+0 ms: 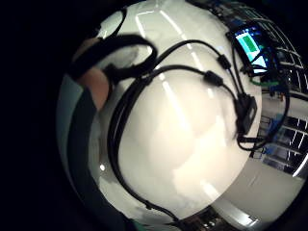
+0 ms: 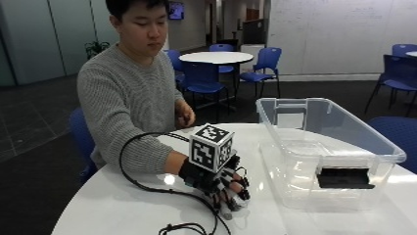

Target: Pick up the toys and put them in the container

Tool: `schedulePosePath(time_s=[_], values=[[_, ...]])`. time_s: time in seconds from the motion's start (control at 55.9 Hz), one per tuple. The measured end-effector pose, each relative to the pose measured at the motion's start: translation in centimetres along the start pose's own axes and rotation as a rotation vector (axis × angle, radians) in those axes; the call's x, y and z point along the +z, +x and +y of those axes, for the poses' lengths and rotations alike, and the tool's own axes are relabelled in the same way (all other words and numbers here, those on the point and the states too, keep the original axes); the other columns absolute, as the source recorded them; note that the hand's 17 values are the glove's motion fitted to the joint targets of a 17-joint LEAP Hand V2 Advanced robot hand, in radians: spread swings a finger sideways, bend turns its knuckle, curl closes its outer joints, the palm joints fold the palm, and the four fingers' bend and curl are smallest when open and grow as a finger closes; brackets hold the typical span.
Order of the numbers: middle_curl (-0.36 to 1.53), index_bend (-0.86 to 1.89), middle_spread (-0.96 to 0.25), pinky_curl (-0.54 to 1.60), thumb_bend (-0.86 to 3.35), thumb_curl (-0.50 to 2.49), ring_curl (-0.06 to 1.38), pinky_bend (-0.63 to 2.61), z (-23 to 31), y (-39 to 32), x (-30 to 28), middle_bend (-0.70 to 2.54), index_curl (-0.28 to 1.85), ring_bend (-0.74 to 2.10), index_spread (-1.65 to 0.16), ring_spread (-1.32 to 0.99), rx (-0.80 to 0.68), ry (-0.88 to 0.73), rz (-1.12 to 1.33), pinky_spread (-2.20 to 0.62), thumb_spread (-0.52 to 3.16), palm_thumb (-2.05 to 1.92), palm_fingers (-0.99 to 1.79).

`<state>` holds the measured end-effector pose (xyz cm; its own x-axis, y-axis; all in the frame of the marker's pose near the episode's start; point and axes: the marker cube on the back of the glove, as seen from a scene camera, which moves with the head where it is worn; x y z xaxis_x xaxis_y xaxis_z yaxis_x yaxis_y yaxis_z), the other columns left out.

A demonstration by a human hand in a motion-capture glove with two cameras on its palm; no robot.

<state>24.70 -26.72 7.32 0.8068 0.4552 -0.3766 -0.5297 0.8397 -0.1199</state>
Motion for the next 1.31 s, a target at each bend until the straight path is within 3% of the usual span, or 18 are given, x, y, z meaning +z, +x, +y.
schedulePosePath(time_s=[0.125, 0.197, 0.34, 0.447, 0.554, 0.769, 0.912, 1.073, 1.305], values=[[0.24, 0.09, -0.18, 0.41, 0.14, 0.43, 0.35, 1.23, -0.3, -0.4, -0.3, 0.26, 0.26, 0.91, -0.42, -0.30, 0.019, 0.132, 0.020, -0.30, 1.51, 0.42, 0.62], [0.29, 0.20, -0.22, 0.40, 0.17, 0.51, 0.38, 1.14, -0.4, -0.7, -1.2, 0.37, 0.30, 0.94, -0.42, -0.35, 0.013, 0.163, 0.005, -0.35, 1.38, 0.56, 0.79], [0.34, 0.32, -0.25, 0.39, 0.16, 0.63, 0.43, 1.01, 0.9, -0.7, -9.6, 0.44, 0.37, 0.99, -0.43, -0.40, -0.024, 0.296, -0.117, -0.40, 1.14, 0.67, 0.97], [0.37, 0.39, -0.27, 0.39, 0.14, 0.71, 0.45, 0.95, 2.8, -0.6, -16.9, 0.46, 0.44, 1.00, -0.43, -0.41, -0.078, 0.389, -0.149, -0.43, 0.98, 0.68, 0.99], [0.40, 0.41, -0.28, 0.40, 0.12, 0.78, 0.47, 0.93, 3.6, -1.0, -19.8, 0.48, 0.49, 0.99, -0.42, -0.43, -0.098, 0.415, -0.124, -0.44, 0.86, 0.69, 0.99], [0.45, 0.40, -0.30, 0.42, 0.10, 0.89, 0.50, 0.92, 1.3, -6.4, -20.0, 0.48, 0.57, 0.99, -0.42, -0.44, -0.204, 0.367, -0.179, -0.45, 0.68, 0.69, 0.98], [0.48, 0.38, -0.30, 0.43, 0.09, 0.95, 0.52, 0.92, -4.8, -14.2, -22.8, 0.47, 0.62, 0.99, -0.42, -0.45, -0.216, 0.298, -0.353, -0.45, 0.60, 0.69, 0.97], [0.51, 0.35, -0.31, 0.45, 0.07, 1.01, 0.54, 0.93, -7.2, -28.9, -20.8, 0.46, 0.68, 0.99, -0.43, -0.45, -0.433, 0.283, -0.188, -0.45, 0.55, 0.68, 0.94], [0.55, 0.29, -0.32, 0.46, 0.05, 1.08, 0.56, 0.94, -9.5, -33.5, -19.5, 0.44, 0.75, 0.97, -0.45, -0.46, -0.452, 0.243, -0.130, -0.45, 0.51, 0.68, 0.91]])
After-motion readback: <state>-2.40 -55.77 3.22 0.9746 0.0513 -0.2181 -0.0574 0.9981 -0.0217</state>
